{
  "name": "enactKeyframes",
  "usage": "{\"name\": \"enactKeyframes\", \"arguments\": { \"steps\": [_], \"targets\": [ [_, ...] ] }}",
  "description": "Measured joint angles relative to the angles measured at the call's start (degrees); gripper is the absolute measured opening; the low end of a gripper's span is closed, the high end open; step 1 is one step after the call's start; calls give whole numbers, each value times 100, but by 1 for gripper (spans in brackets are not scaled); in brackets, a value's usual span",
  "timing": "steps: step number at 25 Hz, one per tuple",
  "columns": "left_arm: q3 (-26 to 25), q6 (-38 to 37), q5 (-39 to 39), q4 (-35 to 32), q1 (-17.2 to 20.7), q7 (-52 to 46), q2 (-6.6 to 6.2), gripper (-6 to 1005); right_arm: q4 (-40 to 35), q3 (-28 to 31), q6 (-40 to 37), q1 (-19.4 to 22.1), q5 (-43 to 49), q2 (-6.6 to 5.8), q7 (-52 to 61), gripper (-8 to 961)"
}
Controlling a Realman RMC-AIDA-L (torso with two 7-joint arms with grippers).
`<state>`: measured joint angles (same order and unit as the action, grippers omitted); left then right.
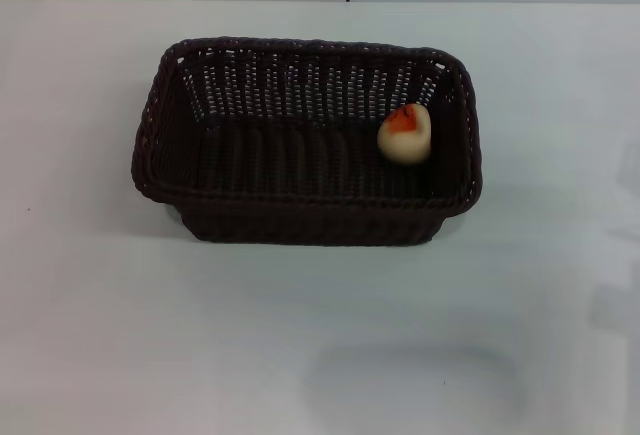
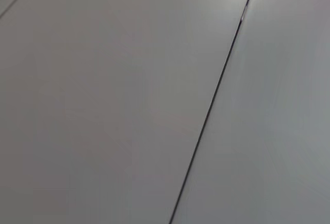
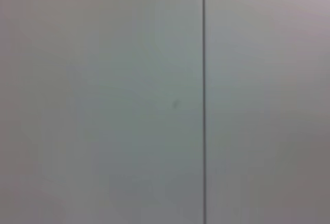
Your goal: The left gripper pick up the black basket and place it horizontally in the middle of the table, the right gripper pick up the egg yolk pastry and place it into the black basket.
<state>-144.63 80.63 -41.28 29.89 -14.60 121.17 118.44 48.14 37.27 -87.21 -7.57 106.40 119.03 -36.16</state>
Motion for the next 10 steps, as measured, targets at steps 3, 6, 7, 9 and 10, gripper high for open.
{"name": "enactKeyframes", "arguments": {
  "steps": [3,6,7,9,10],
  "targets": [
    [193,-10,-7,-103,32,116,-3,376,-215,131,-7,-41,-83,4,4,433],
    [483,-12,-10,-124,105,260,-5,376,-298,160,-6,-80,-178,5,10,433],
    [590,-13,-10,-125,132,305,-8,376,-337,180,-6,-97,-211,6,20,433],
    [761,-17,-11,-125,184,390,-11,376,-387,239,-11,-110,-228,6,30,433],
    [874,-19,-12,-125,212,470,-12,376,-398,268,-13,-110,-229,6,34,433]
  ]
}}
